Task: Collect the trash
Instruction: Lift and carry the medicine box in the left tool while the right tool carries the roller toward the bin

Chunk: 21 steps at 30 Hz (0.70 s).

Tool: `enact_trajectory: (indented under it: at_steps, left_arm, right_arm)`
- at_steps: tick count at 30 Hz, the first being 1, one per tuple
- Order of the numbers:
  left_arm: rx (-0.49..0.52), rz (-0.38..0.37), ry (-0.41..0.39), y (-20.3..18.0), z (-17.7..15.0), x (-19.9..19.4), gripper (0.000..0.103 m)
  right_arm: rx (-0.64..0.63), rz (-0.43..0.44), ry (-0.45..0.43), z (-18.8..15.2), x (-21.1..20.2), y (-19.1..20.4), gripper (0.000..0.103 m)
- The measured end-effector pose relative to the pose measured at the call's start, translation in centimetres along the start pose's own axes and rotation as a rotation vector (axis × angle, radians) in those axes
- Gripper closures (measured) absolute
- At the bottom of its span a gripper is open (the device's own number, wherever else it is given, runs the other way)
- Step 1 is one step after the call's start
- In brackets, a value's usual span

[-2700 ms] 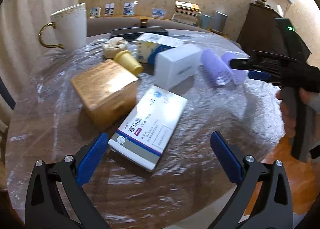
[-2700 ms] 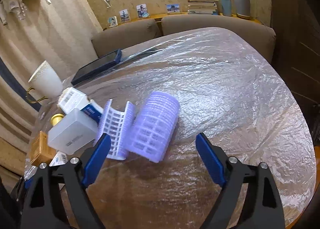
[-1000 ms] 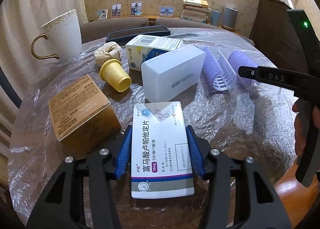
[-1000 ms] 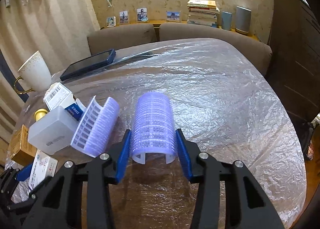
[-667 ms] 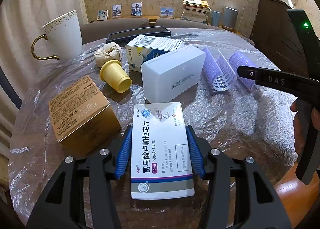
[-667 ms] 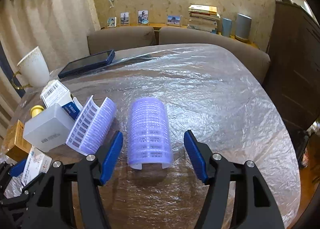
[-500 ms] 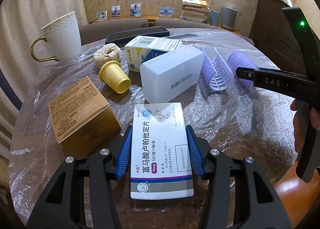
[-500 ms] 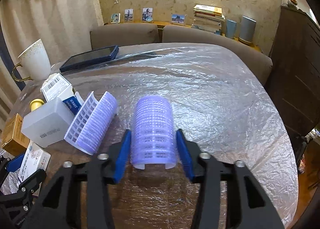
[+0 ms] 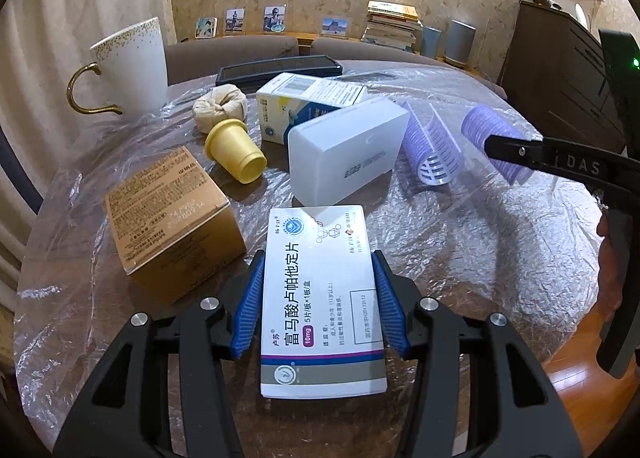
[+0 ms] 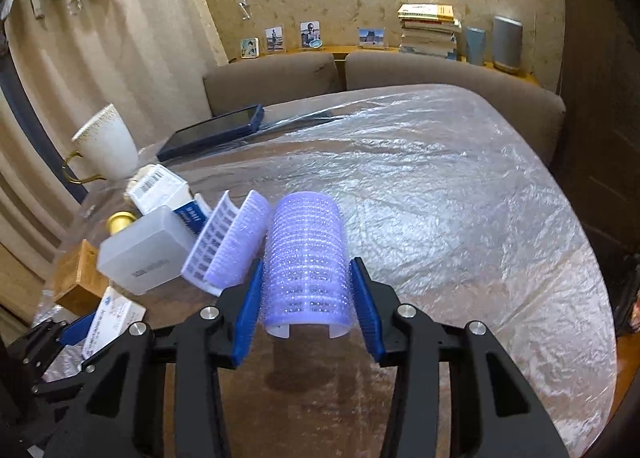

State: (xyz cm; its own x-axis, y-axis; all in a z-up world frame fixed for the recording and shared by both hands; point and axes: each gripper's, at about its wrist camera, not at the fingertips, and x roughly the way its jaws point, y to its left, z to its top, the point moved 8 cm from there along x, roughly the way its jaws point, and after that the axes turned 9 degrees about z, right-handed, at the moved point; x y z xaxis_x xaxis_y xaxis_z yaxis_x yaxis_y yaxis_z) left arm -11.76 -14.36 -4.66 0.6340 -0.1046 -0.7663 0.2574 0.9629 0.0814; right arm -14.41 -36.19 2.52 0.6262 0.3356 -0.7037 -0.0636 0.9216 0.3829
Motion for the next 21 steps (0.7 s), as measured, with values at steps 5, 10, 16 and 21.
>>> enact_trajectory:
  at_steps: [5,10,16,21]
  left_arm:
    - [-0.002,-0.003,-0.009,-0.1,0.1,-0.5,0.051]
    - [-0.012,-0.007,-0.004,0.0,-0.1,-0.8,0.051]
    - [-0.033,-0.013,0.004,0.4,-0.6,-1.2,0.051]
    - [-0.056,-0.016,0.008,0.9,-1.0,-1.7,0.051]
  right_arm:
    - [0.015,0.047,0.016,-1.2,-1.0,0.6,0.060]
    - [0.021,0.066,0.029,-2.5,-2.0,0.8,0.060]
    - [0.017,0.082,0.051,-4.3,-3.0,1.1,0.060]
    - [0.012,0.101,0.066,-5.3,-3.6,1.6,0.060]
